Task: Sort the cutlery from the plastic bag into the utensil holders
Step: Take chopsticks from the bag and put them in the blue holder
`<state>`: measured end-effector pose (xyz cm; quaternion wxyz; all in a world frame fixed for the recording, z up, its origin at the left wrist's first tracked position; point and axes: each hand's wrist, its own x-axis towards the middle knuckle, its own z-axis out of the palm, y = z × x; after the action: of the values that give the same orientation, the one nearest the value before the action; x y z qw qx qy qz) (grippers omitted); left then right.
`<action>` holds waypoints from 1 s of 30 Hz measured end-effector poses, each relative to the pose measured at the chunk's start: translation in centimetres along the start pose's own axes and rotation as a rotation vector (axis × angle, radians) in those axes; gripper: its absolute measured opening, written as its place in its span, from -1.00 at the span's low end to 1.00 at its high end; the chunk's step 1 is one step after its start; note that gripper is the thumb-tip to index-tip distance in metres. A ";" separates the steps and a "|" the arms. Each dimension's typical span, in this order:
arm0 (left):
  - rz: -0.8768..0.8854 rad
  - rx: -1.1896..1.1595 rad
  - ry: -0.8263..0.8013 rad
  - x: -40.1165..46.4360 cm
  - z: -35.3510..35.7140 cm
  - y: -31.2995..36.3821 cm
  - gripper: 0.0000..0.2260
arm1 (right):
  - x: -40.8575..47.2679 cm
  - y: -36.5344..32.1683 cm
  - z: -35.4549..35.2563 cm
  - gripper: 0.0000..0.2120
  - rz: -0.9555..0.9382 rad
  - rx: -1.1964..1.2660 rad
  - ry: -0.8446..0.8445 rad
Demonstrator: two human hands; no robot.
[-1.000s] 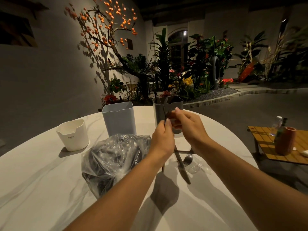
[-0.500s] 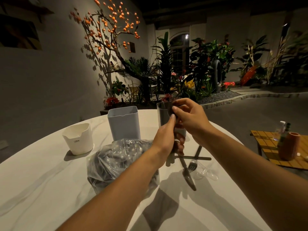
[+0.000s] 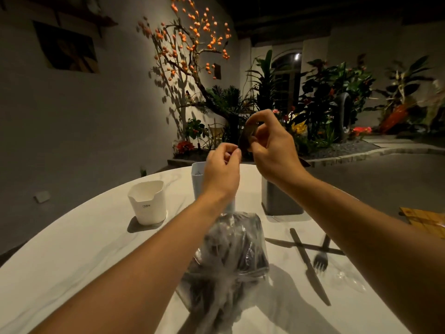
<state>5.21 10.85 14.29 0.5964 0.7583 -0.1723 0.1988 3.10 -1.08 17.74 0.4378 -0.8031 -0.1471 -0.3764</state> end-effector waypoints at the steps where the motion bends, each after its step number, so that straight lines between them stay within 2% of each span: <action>1: 0.054 0.064 0.060 0.7 -0.9 0.0 -0.86 | 0.6 -0.3 0.5 -0.69 -0.030 -0.003 0.015; 4: 0.093 0.051 0.067 2.9 -2.9 0.4 -0.81 | 2.7 -1.0 2.0 -0.70 -0.105 -0.015 0.038; 9: -0.083 -0.159 -0.027 5.5 -5.1 0.6 -0.55 | 5.5 -0.7 4.9 -0.61 -0.152 -0.096 0.003; 13: -0.194 -0.126 -0.092 7.7 -6.2 -1.5 -0.43 | 6.9 1.1 7.0 -0.70 -0.235 -0.266 -0.024; 17: -0.252 -0.015 -0.109 9.5 -5.9 -4.7 -0.48 | 7.8 3.5 9.2 -0.69 -0.160 -0.333 -0.105; 21: -0.183 0.119 -0.006 10.6 -6.0 -7.1 -0.67 | 8.0 6.3 11.7 -0.63 -0.041 -0.494 -0.256; 25: -0.175 0.129 0.021 11.2 -6.2 -8.0 -0.71 | 7.8 7.7 13.5 -0.58 0.055 -0.594 -0.399; 30: -0.189 0.133 0.012 10.7 -6.0 -7.5 -0.72 | 7.5 7.4 12.3 -0.54 0.050 -0.589 -0.367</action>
<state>17.55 18.16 14.73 0.5617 0.8080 -0.0831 0.1573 18.20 3.94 14.80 0.1622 -0.9527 -0.0888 -0.2410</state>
